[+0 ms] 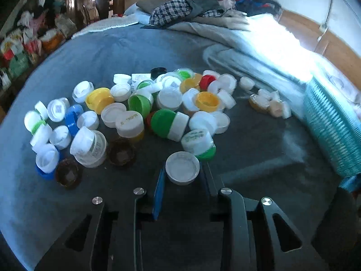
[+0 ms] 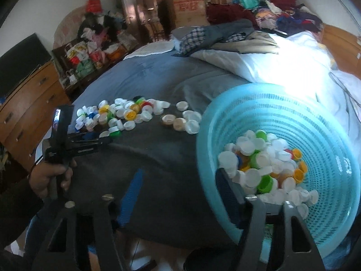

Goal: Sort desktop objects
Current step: 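Grasp a white cap with the left tool while the right tool grasps a white QR-printed cap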

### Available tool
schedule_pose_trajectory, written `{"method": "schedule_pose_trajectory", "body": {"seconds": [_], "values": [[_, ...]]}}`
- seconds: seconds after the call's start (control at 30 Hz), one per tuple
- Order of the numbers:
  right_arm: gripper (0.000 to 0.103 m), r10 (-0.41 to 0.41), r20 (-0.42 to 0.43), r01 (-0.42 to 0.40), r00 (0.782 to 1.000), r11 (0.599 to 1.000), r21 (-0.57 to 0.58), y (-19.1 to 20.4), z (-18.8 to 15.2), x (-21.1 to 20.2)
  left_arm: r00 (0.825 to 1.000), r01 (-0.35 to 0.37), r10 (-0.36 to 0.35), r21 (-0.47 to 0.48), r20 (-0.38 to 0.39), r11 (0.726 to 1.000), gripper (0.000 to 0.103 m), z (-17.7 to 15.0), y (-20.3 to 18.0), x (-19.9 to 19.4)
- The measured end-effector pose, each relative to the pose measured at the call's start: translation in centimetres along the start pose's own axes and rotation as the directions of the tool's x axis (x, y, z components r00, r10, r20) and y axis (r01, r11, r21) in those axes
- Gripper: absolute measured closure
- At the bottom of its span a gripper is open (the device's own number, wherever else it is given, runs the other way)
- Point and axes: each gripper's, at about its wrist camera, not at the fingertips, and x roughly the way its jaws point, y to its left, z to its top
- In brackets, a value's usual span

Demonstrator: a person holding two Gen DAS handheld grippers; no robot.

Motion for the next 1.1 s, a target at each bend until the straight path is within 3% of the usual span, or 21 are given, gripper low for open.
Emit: {"method": "schedule_pose_trajectory", "body": {"seconds": [0.1,0.3,0.37,0.57,0.67,0.87,0.9,1.1], "values": [[0.05,0.05,-0.008,-0.05,0.999,0.998,-0.033,1.6,0.6,1.6,0.999,0.009,-0.009,-0.016,0.041,1.0,0.078,-0.4,0.4,-2.3],[0.059,0.164,-0.018,-0.165,0.986,0.982,-0.092,5.5,3.5,8.3,0.998,0.041,-0.035,-0.112,0.054,0.993,0.078,-1.3,2.9,-4.9],[0.065,0.162,-0.031,-0.165,0.986,0.976,-0.141,7.0,4.6,11.3,0.997,0.048,-0.039,-0.138,0.062,0.989,0.078,-1.4,3.6,-5.4],[0.065,0.143,-0.12,-0.168,0.982,0.959,-0.228,9.7,5.5,19.5,0.997,0.062,-0.053,-0.15,0.064,0.987,0.078,-1.2,4.5,-5.4],[0.065,0.149,-0.137,-0.177,0.979,0.958,-0.224,10.0,5.9,21.7,0.996,0.068,-0.059,-0.16,0.06,0.985,0.078,-0.9,5.2,-4.9],[0.066,0.158,-0.153,-0.192,0.975,0.952,-0.239,10.7,6.7,24.0,0.996,0.075,-0.066,-0.175,0.059,0.982,0.078,-0.4,5.8,-4.4],[0.071,0.155,-0.155,-0.189,0.976,0.953,-0.236,10.7,6.8,24.0,0.996,0.077,-0.067,-0.175,0.06,0.982,0.078,-0.4,5.8,-4.4],[0.071,0.149,-0.131,-0.175,0.98,0.962,-0.211,10.4,7.1,21.5,0.995,0.074,-0.061,-0.173,0.079,0.982,0.078,-0.4,5.5,-5.5]]}}
